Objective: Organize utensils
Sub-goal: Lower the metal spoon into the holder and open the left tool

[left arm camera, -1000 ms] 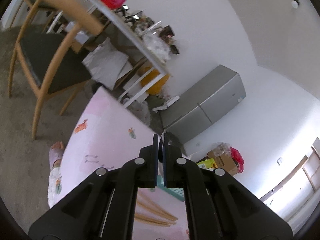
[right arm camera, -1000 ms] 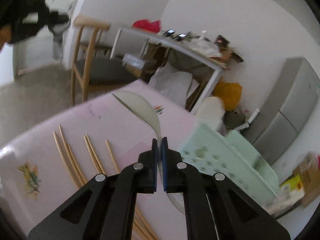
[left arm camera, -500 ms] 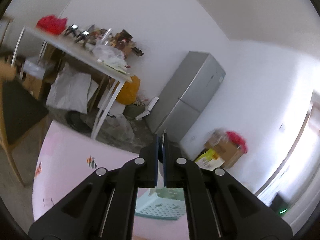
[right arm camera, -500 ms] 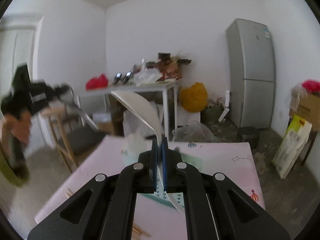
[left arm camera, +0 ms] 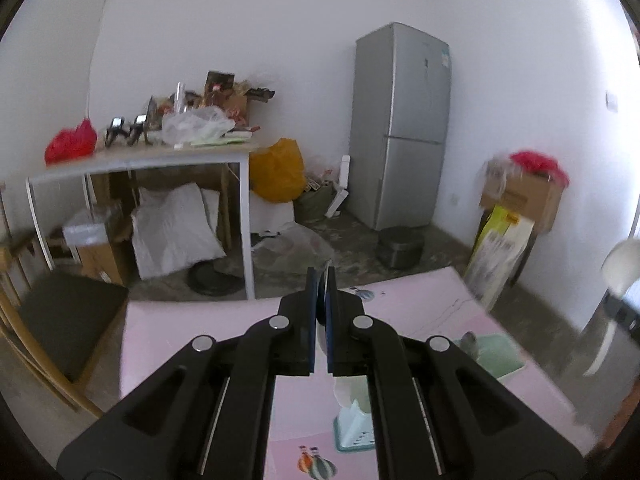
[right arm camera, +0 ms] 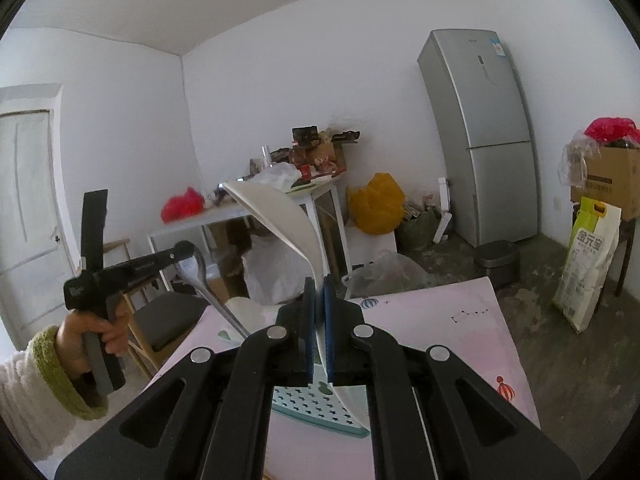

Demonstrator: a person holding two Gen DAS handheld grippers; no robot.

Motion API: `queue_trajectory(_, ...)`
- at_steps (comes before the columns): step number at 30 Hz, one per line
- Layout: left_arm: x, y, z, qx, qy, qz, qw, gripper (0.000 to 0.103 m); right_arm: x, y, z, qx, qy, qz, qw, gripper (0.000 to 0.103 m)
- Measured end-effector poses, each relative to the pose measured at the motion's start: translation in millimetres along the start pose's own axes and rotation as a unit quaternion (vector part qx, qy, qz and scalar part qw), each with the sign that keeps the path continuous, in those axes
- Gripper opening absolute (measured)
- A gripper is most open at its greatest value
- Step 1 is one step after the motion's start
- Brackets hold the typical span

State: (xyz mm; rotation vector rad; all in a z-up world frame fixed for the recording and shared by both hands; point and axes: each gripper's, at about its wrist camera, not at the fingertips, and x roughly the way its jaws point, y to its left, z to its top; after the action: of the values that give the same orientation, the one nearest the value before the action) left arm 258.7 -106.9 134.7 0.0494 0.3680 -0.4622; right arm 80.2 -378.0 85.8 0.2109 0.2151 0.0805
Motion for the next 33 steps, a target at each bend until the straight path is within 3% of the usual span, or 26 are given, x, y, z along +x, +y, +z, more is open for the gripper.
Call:
queue_trajectory(9, 21, -36, -5, 0.059, 0.03, 0.006, 0.9978, 0.003, 3, -13, -7, 0.029, 0.005, 0.023, 0.999, 0.004)
queue_trajectory(14, 39, -38, -13, 0.03, 0.07, -0.022, 0.9969, 0.005, 16, -20, -5, 0.059, 0.005, 0.066, 0.996, 0.004)
queue_trajectory(22, 49, -36, -32, 0.005, 0.101, -0.046, 0.9938, 0.008, 63, -37, -3, 0.13, 0.011, 0.16, 0.978, 0.004)
queue_trajectory(26, 45, -27, -34, -0.023, 0.095, -0.063, 0.9931, 0.026, 85, -42, -5, 0.153, 0.022, 0.183, 0.971, 0.004)
queue_trajectory(33, 25, -8, -33, -0.069, 0.07, -0.082, 0.9918, 0.042, 111, -46, -9, 0.184, 0.029, 0.205, 0.961, 0.005)
